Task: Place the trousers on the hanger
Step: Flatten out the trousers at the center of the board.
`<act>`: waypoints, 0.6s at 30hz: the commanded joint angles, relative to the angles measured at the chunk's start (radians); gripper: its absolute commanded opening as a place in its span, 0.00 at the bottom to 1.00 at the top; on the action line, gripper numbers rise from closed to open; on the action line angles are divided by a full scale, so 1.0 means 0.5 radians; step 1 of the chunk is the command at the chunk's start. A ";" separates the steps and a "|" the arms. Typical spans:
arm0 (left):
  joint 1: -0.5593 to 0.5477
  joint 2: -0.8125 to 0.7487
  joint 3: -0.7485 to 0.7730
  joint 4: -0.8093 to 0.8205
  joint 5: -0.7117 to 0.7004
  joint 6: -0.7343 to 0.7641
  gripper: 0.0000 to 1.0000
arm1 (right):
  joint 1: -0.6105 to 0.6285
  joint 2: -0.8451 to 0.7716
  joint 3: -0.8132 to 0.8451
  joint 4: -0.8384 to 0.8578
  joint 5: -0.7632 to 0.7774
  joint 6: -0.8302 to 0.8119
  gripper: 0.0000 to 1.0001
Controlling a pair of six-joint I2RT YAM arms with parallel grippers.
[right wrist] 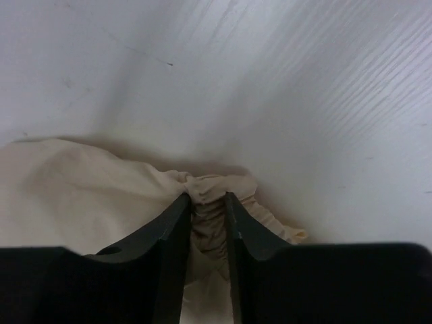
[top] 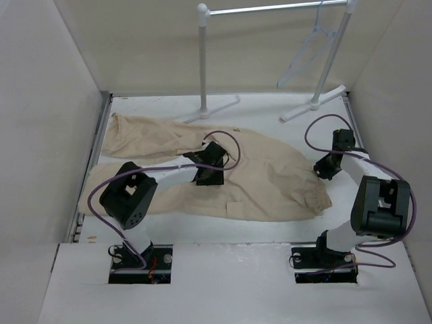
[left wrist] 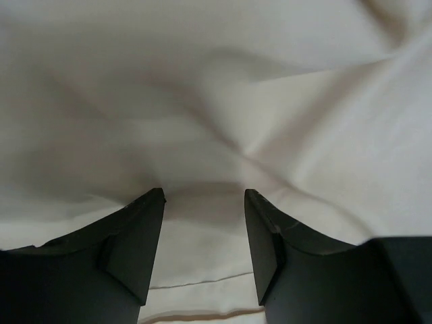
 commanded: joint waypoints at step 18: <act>0.108 -0.423 -0.299 -0.430 -0.399 -0.024 0.52 | 0.709 -0.986 -0.305 -0.366 0.415 0.109 0.49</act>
